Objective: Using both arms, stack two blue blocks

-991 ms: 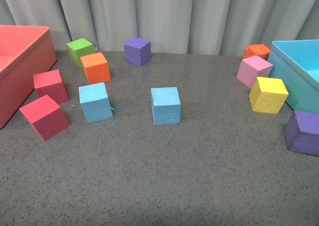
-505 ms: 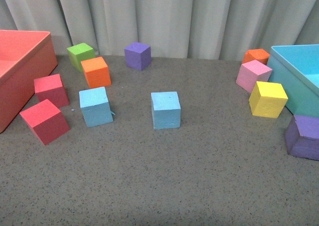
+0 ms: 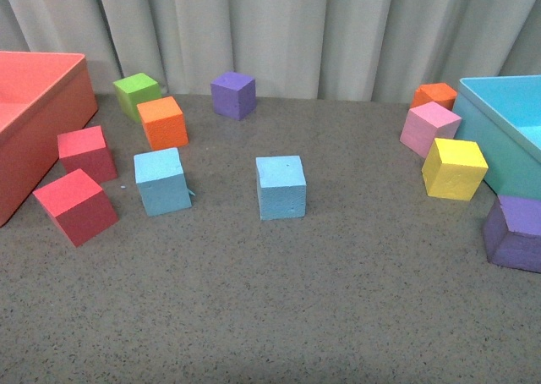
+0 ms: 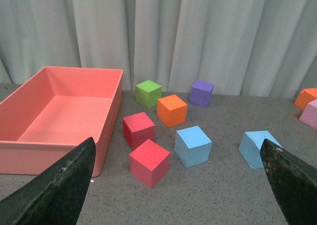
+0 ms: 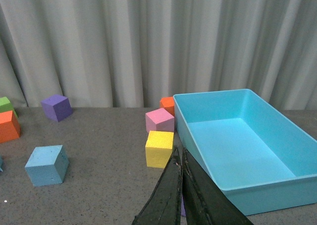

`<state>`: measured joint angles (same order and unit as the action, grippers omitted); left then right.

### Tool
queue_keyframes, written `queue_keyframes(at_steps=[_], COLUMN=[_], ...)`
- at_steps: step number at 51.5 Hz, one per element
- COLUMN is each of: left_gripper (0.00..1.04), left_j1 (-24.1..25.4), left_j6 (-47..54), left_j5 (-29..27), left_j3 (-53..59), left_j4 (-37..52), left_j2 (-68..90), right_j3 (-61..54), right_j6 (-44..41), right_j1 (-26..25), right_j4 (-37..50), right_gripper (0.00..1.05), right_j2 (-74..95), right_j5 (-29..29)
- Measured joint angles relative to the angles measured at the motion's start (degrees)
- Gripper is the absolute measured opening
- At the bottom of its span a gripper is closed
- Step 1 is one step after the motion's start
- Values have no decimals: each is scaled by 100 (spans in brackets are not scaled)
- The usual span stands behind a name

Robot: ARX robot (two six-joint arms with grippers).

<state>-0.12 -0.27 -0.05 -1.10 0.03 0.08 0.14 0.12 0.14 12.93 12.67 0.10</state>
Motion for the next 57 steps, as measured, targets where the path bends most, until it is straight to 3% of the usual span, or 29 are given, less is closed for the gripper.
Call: queue_keyframes(at_steps=[11,17,23,38,42,47,51,57], left_gripper=[98,98,98,98,98,98,98,98], left_j1=[0,0,0,0,0,-164,-203,-293], left_j6=[2,0,0,0,0,-142,-234,-374], left_j5=[0,-4,0,0,-2,-619,-693,-645], left_j3=[0,0,0,0,0,-284,-369,-688], left_j4=[0,0,0,0,-2,-756,-619,424], left_j2=[0,2,0,0,2,529,1373,2929], right_j3=[0,2,2,2,2,2,2,2], right_j6=[0,-2,-11,-9,-9,-9,-2,-7], right_j1=[0,0,0,0,0,0,0,0], right_j4=[-341,-1233,-1272,-1283,-1283,-1285,-1283,-1285], right_gripper=[1,1,2,67,80,95,95,95], right_j2=[-332,-1045,-1237,-1241,-1244,-1241,-1246,-1246], right_j5=[0,-15,-15,-15,-17,-17,-15,-17])
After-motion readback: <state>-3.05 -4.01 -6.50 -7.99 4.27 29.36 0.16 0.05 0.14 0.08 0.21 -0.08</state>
